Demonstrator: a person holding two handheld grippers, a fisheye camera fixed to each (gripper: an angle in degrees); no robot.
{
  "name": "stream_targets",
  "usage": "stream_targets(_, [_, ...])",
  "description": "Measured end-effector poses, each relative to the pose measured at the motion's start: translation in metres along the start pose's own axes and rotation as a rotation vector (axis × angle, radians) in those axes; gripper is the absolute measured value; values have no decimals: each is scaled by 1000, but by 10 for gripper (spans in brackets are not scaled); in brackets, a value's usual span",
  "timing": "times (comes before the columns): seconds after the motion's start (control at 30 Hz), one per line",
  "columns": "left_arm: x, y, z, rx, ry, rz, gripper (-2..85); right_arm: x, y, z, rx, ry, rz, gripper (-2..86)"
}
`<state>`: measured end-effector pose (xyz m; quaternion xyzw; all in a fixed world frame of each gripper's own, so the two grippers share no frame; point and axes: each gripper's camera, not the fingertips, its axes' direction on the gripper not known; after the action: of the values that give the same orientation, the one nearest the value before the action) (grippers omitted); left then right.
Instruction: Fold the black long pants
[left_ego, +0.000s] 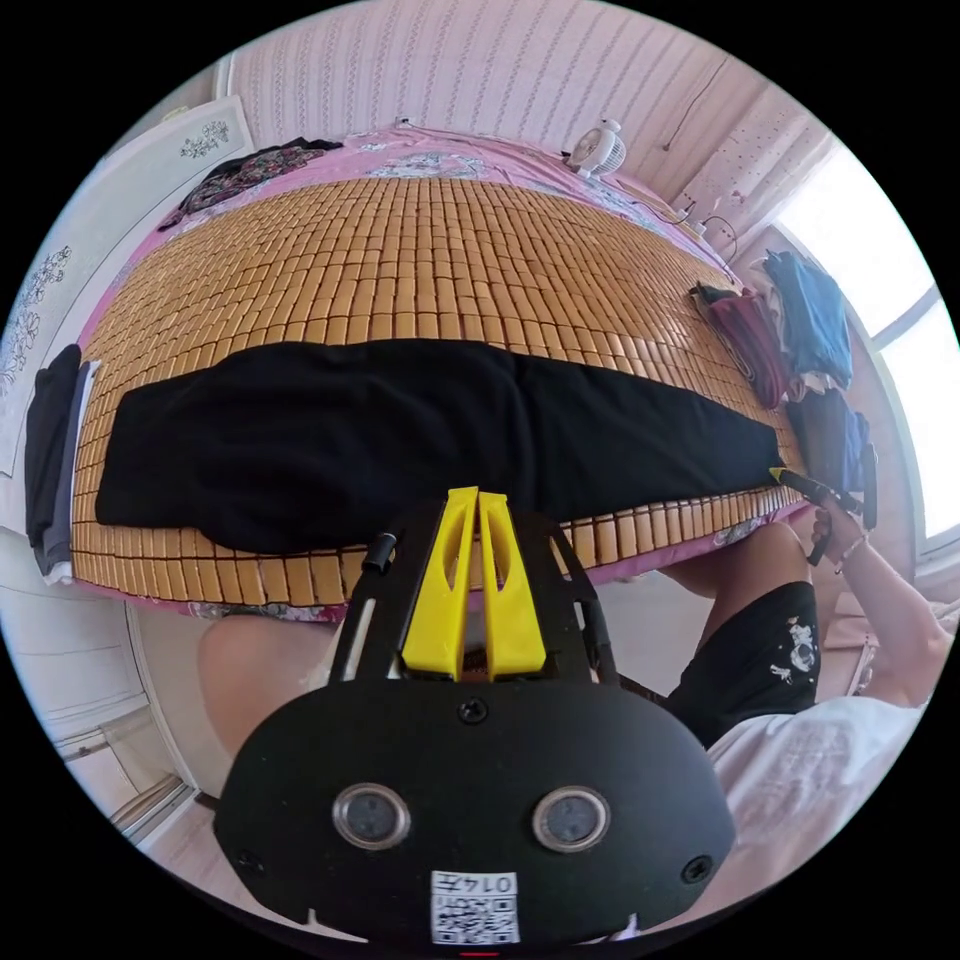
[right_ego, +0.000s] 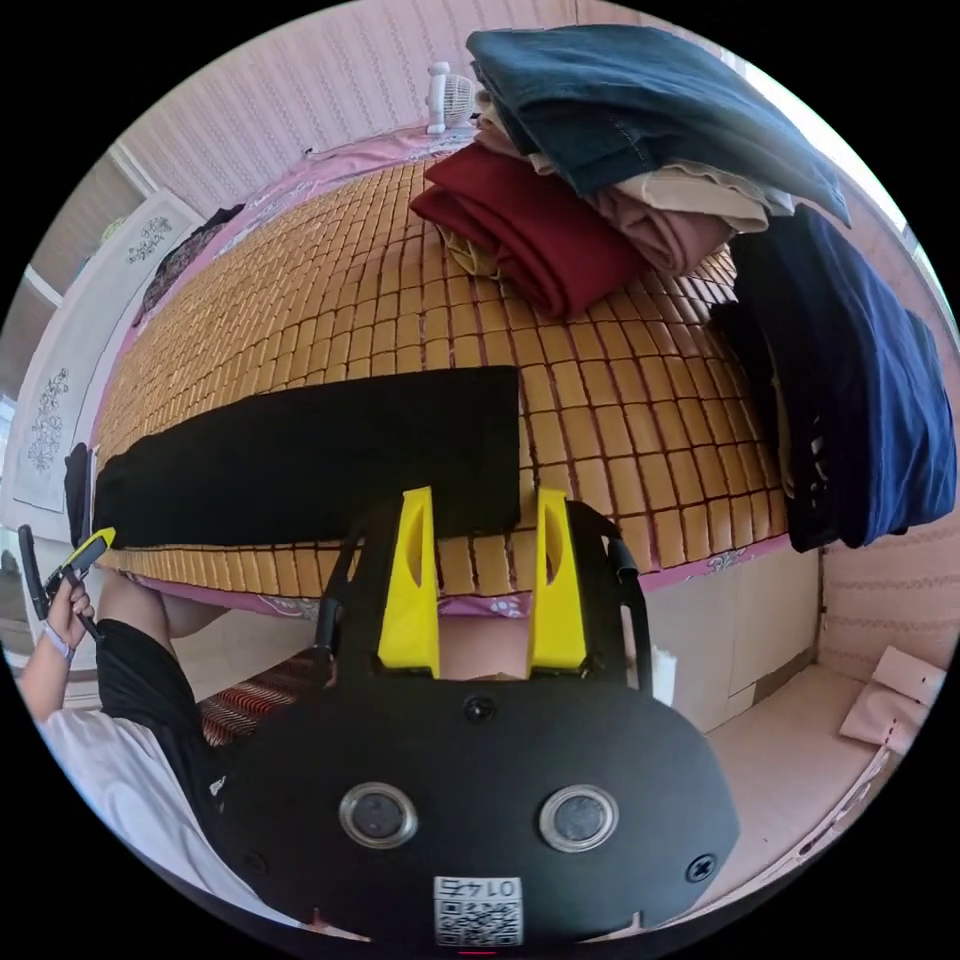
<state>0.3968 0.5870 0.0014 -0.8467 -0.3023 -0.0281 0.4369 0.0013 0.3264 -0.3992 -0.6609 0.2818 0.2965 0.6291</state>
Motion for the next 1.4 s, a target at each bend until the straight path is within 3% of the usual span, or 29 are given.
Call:
stream_targets(0.13, [1, -12, 26, -123, -78, 14, -10, 16, 10, -4, 1, 24, 5, 135])
stream_targets(0.33, [2, -21, 31, -149, -81, 14, -10, 34, 26, -12, 11, 53, 25, 107])
stream_targets(0.53, [-3, -19, 32, -129, -74, 49, -10, 16, 41, -15, 9, 163, -119, 57])
stream_targets(0.7, [-8, -21, 33, -130, -76, 59, -10, 49, 44, -28, 13, 14, 3, 49])
stream_targets(0.8, [-10, -23, 34, -142, -55, 89, -10, 77, 48, -54, 120, -139, 121, 47])
stream_targets(1.0, [10, -26, 43, -154, 55, 213, -10, 101, 47, -134, 371, -190, 138, 42])
stream_targets(1.2, [56, -36, 50, -94, 245, 353, -10, 90, 48, -244, 597, -85, 31, 41])
stream_targets(1.4, [44, -30, 32, 99, 456, 296, -10, -4, 16, -302, 652, -148, -219, 40])
